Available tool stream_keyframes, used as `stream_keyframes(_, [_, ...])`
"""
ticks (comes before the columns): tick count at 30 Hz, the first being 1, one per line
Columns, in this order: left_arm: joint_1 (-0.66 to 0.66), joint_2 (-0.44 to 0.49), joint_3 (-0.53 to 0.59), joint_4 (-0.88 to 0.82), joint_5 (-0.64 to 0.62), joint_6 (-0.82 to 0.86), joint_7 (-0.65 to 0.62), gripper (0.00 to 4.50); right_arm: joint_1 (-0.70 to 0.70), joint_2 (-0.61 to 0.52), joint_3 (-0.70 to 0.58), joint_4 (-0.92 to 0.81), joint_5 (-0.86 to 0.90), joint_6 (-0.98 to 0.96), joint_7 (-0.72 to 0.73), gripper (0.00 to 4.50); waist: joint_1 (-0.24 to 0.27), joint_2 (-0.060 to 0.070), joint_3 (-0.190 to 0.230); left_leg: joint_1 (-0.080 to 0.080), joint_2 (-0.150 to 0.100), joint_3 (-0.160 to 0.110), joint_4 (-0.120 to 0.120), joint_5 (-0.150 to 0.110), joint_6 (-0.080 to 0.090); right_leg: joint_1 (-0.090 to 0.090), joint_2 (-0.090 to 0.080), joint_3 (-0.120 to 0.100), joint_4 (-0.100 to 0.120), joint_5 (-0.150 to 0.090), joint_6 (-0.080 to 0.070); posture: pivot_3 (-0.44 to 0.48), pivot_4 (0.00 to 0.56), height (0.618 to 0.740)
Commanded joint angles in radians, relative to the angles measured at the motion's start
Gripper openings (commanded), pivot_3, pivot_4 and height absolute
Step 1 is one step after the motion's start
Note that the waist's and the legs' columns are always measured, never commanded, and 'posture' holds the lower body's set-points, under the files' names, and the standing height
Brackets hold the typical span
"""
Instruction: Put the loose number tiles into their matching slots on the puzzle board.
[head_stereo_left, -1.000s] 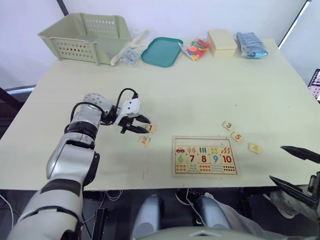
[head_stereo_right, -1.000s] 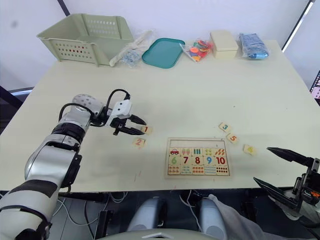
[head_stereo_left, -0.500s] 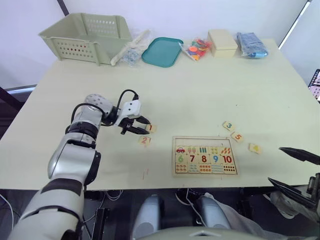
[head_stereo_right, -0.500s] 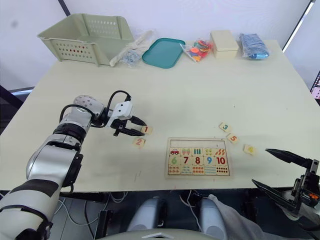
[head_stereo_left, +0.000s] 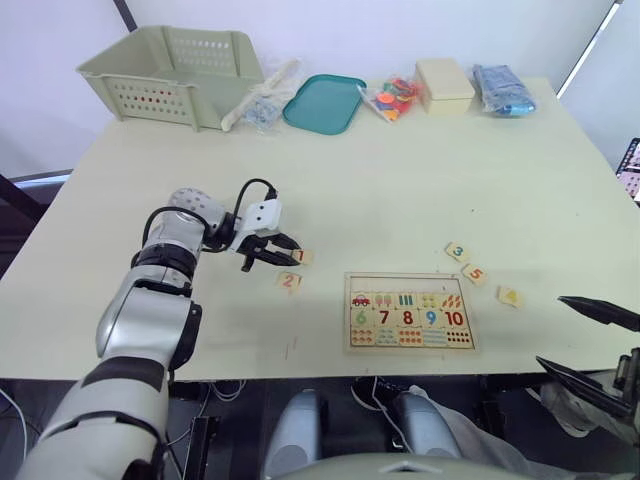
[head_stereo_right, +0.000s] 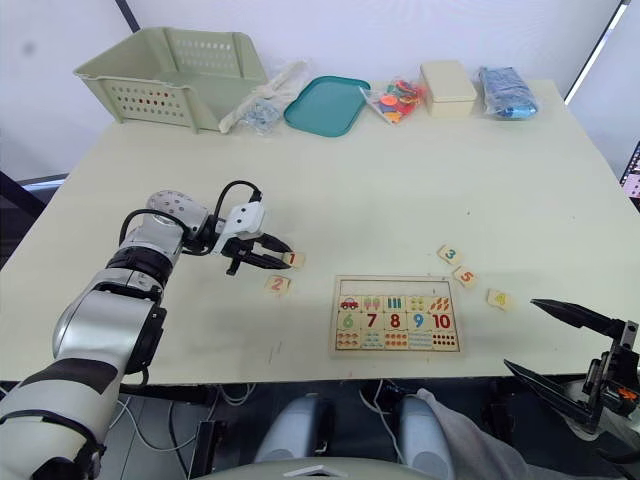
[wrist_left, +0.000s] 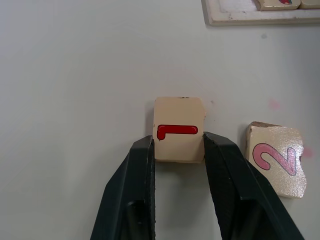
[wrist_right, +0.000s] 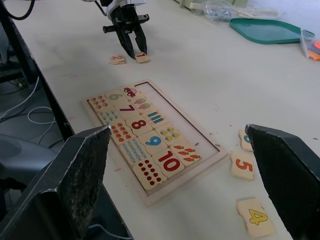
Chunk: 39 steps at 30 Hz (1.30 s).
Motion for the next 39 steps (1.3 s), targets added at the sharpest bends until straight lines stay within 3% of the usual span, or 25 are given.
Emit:
stream_keyframes(1, [0.0,0.012,0.037,-0.022,-0.019,-0.006,-0.021,0.93,-0.006,0.003,-0.003,-0.007,0.004,-0.02,-0.002,4.5,0.0,0.0,0.0,0.0,0.0,0.0,0.0,0.0,0.0,0.0,0.0,0.0,0.0,0.0,0.0,0.0,0.15,0.74])
stream_keyframes(6, [0.013,0.04,0.081,-0.14,-0.061,0.058,-0.016,0.93,-0.007,0.007,-0.005,-0.011,0.006,-0.021,-0.004,4.5,0.0,0.0,0.0,0.0,0.0,0.0,0.0,0.0,0.0,0.0,0.0,0.0,0.0,0.0,0.0,0.0,0.15,0.74])
stream_keyframes(10, [0.114,0.102,0.061,-0.469,-0.111,0.203,-0.034,0.93,-0.004,0.013,-0.008,-0.012,0.009,-0.024,-0.005,4.5,-0.002,0.0,0.0,0.0,0.0,0.0,0.0,0.0,0.0,0.0,0.0,0.0,0.0,0.0,0.0,0.0,0.15,0.74])
stream_keyframes(17, [0.253,0.193,0.041,-1.107,-0.135,0.735,0.047,0.93,0.001,0.034,0.006,-0.018,0.006,-0.037,-0.015,4.5,0.002,0.0,0.0,0.0,0.001,-0.001,0.001,0.0,0.0,0.0,0.0,0.0,0.001,0.0,0.0,0.0,0.15,0.74])
stream_keyframes(22, [0.191,0.243,-0.07,-1.405,-0.137,1.235,0.068,0.93,-0.01,0.035,0.015,0.005,0.007,-0.053,0.001,4.5,0.001,0.0,0.0,0.0,0.001,-0.001,0.001,0.0,0.0,0.0,0.0,0.0,0.001,0.0,0.0,0.0,0.15,0.74])
stream_keyframes(29, [0.11,0.182,-0.168,-1.52,-0.156,1.557,0.224,0.93,-0.035,0.031,0.036,0.018,0.0,-0.064,0.012,4.5,-0.002,0.001,0.0,0.001,0.0,-0.001,0.0,0.0,0.0,0.0,0.001,0.0,0.001,-0.001,0.0,0.0,0.15,0.74])
stream_keyframes(35, [0.052,0.186,-0.32,-1.604,-0.184,1.672,0.276,0.93,-0.057,0.015,0.055,0.011,0.0,-0.061,0.016,4.5,0.0,0.001,0.0,0.001,0.0,-0.002,0.001,0.0,0.0,0.0,0.001,0.0,0.001,-0.001,0.0,0.0,0.15,0.74])
stream_keyframes(39, [0.032,0.122,-0.4,-1.601,-0.196,1.739,0.367,0.93,-0.048,0.003,0.049,0.007,0.01,-0.054,0.032,4.5,0.001,0.001,0.0,0.001,0.0,-0.001,0.001,0.0,0.0,0.0,0.001,0.001,0.001,-0.001,0.0,0.0,0.15,0.74])
